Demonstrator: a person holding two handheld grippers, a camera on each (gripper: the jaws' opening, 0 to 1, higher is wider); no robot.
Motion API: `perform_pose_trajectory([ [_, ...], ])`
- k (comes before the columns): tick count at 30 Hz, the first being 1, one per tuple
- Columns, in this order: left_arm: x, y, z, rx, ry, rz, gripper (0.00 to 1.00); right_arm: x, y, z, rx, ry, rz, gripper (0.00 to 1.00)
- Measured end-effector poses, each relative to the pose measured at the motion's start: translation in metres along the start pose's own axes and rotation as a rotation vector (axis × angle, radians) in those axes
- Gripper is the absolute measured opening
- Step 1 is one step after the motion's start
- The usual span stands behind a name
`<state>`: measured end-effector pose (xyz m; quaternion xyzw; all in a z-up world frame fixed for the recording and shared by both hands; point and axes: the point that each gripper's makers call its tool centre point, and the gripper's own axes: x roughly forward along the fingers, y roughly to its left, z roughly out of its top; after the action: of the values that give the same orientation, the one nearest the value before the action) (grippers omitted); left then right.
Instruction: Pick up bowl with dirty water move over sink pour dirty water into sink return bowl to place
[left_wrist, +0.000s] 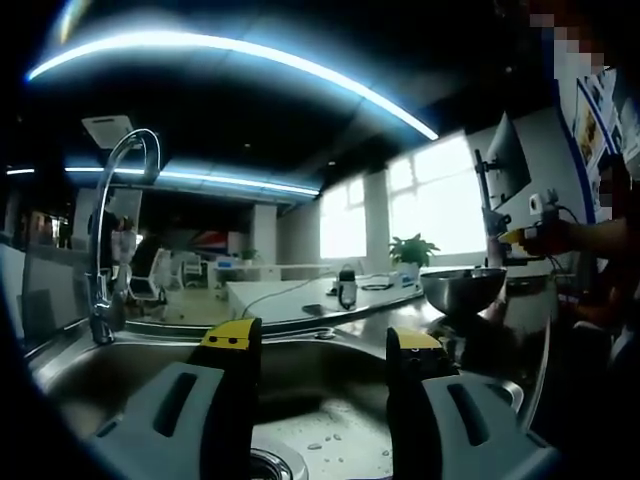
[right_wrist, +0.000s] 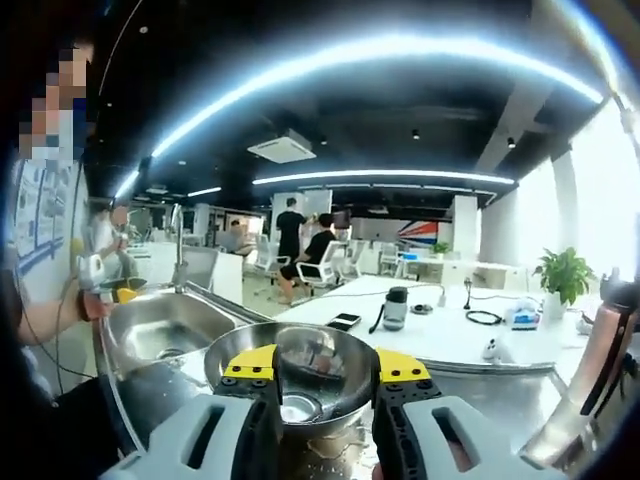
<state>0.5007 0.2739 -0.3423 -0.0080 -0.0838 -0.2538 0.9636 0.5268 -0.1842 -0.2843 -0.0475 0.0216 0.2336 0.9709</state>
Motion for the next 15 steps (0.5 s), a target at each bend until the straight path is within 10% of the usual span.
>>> perform_pose_trajectory([
  [15,0.001,-0.001,-0.001,-0.002,0.003,-0.004,0.49,0.022,0.003,0.008,-0.089,0.047,0.021,0.29],
])
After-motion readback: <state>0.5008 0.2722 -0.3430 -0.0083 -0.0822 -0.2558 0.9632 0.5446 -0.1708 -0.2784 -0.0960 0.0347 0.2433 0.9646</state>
